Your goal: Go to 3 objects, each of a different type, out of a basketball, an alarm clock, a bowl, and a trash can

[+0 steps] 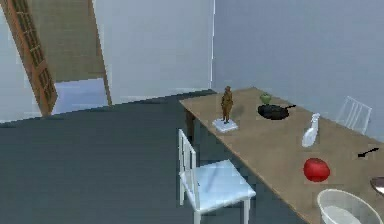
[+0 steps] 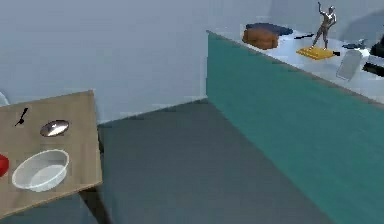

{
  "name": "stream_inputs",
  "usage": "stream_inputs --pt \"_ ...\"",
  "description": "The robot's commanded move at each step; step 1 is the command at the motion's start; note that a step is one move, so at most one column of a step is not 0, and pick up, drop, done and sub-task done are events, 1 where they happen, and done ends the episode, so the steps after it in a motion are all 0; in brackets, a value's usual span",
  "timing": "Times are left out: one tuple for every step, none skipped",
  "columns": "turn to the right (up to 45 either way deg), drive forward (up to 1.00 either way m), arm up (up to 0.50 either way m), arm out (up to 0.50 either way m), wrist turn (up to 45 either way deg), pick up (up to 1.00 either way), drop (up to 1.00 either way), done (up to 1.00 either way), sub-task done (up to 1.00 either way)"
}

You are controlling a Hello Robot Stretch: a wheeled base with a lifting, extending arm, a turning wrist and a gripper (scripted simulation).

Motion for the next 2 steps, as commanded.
stream_inputs --pt "-39.0 0.0 0.0 0.0 0.0 0.0 0.0 0.0 0.0" --pt "0.0 0.6 0.0 0.0 0.0 0.0 0.0 0.0 0.0"
